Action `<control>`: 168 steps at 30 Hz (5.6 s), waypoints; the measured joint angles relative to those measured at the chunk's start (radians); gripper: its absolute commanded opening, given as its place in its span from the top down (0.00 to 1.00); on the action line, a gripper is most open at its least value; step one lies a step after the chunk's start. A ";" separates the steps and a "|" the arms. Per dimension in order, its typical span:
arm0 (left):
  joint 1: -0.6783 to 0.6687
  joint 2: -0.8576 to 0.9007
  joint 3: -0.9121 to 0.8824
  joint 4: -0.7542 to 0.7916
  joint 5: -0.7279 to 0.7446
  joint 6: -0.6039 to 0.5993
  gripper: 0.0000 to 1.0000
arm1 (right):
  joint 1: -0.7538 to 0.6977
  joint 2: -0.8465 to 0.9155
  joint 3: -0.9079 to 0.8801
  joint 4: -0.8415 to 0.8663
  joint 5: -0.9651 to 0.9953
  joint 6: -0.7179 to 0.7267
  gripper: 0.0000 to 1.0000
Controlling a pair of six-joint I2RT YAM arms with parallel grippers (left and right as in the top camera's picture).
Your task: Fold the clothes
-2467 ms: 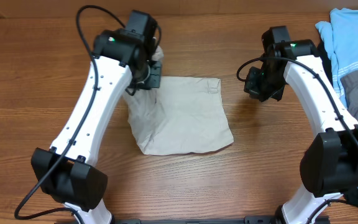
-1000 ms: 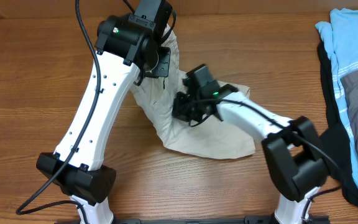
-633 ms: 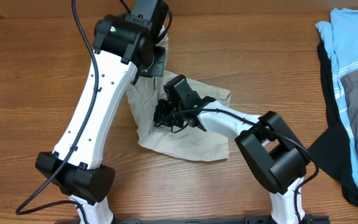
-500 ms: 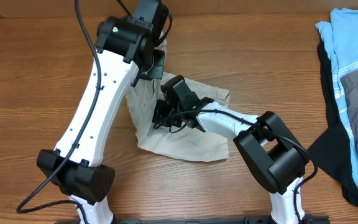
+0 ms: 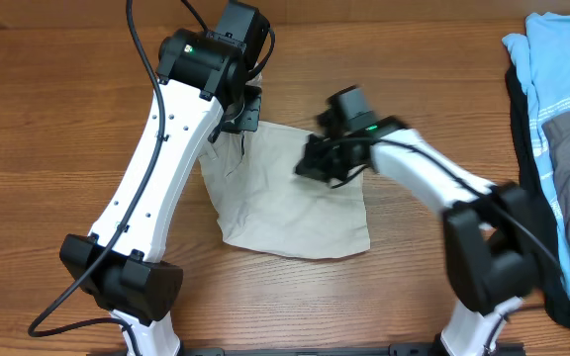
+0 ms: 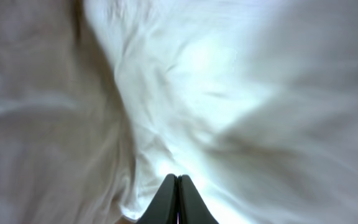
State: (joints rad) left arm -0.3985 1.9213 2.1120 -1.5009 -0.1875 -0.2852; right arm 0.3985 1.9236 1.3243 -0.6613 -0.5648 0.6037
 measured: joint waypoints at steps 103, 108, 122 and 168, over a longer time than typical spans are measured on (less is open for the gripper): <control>-0.263 0.082 -0.220 0.280 0.258 -0.291 0.95 | -0.269 -0.087 -0.377 0.098 0.023 -0.155 0.96; -0.263 0.082 -0.227 0.299 0.275 -0.297 0.71 | -0.279 -0.087 -0.354 0.003 0.029 -0.167 0.96; -0.204 0.082 -0.170 0.391 0.602 -0.103 0.95 | -0.455 -0.375 0.051 -0.597 0.098 -0.320 0.91; -0.143 0.454 -0.002 0.692 0.507 0.002 0.96 | -0.229 -0.443 -0.710 -0.010 0.087 -0.011 0.96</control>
State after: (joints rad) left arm -0.5411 2.3756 2.1101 -0.8089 0.3199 -0.2836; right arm 0.1699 1.4807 0.6147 -0.6708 -0.4778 0.5922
